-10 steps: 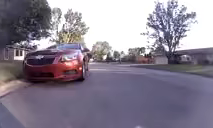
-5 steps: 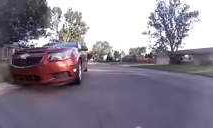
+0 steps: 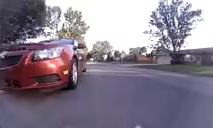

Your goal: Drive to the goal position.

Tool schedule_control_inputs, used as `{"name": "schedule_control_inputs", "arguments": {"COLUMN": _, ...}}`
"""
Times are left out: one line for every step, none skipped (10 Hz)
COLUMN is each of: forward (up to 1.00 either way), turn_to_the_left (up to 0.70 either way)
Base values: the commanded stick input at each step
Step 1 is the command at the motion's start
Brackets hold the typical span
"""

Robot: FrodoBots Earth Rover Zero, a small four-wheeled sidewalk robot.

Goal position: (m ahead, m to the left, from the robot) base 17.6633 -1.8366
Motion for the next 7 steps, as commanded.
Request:
{"name": "schedule_control_inputs", "arguments": {"forward": 0.98, "turn_to_the_left": 0.0}}
{"name": "schedule_control_inputs", "arguments": {"forward": 0.98, "turn_to_the_left": 0.0}}
{"name": "schedule_control_inputs", "arguments": {"forward": 0.98, "turn_to_the_left": 0.0}}
{"name": "schedule_control_inputs", "arguments": {"forward": 0.98, "turn_to_the_left": 0.0}}
{"name": "schedule_control_inputs", "arguments": {"forward": 0.98, "turn_to_the_left": 0.0}}
{"name": "schedule_control_inputs", "arguments": {"forward": 0.98, "turn_to_the_left": 0.0}}
{"name": "schedule_control_inputs", "arguments": {"forward": 0.98, "turn_to_the_left": 0.0}}
